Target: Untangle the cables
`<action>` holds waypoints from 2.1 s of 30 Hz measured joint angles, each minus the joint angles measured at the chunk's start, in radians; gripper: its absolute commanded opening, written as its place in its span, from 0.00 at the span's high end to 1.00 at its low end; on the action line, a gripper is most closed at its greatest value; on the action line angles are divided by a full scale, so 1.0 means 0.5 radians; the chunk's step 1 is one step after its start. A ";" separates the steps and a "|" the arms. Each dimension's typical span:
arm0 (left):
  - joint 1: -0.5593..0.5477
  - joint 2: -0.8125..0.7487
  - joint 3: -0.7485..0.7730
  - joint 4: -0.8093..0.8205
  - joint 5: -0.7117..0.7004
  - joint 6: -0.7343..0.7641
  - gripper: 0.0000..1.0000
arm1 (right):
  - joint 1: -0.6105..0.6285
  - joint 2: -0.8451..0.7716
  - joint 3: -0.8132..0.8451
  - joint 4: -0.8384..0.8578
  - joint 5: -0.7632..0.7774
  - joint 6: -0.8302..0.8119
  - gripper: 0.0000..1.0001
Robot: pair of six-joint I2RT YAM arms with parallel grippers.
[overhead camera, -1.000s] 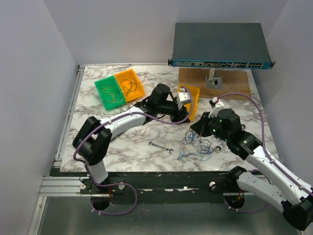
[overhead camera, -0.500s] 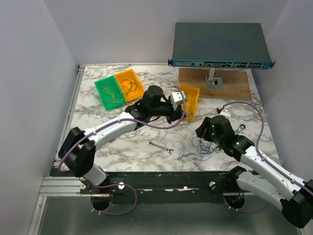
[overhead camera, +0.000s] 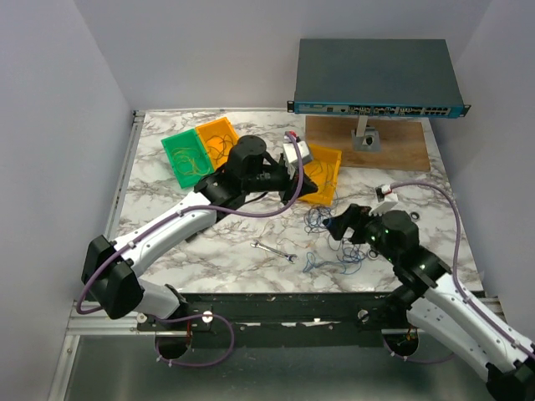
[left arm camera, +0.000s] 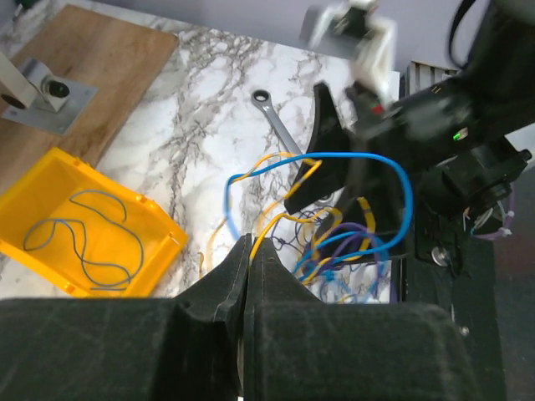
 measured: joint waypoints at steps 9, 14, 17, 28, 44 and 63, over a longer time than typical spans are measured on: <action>-0.031 0.002 0.037 -0.179 -0.001 0.002 1.00 | 0.000 -0.269 0.016 0.250 -0.520 -0.298 0.10; -0.054 0.002 0.048 -0.222 -0.001 0.004 1.00 | 0.000 -0.190 0.017 0.391 -0.669 -0.345 0.24; -0.068 0.000 0.058 -0.235 -0.001 0.004 1.00 | 0.000 -0.093 0.034 0.464 -0.699 -0.372 0.66; -0.043 -0.161 0.045 -0.289 -0.433 -0.065 1.00 | 0.002 -0.127 0.063 0.330 -0.190 -0.176 0.99; 0.634 -0.678 -0.512 -0.265 -1.041 -0.777 1.00 | 0.002 -0.036 0.217 -1.164 1.328 1.288 0.79; 0.671 -0.652 -0.276 -0.445 -0.737 -0.797 1.00 | 0.000 0.102 0.219 -0.112 -0.020 -0.072 0.09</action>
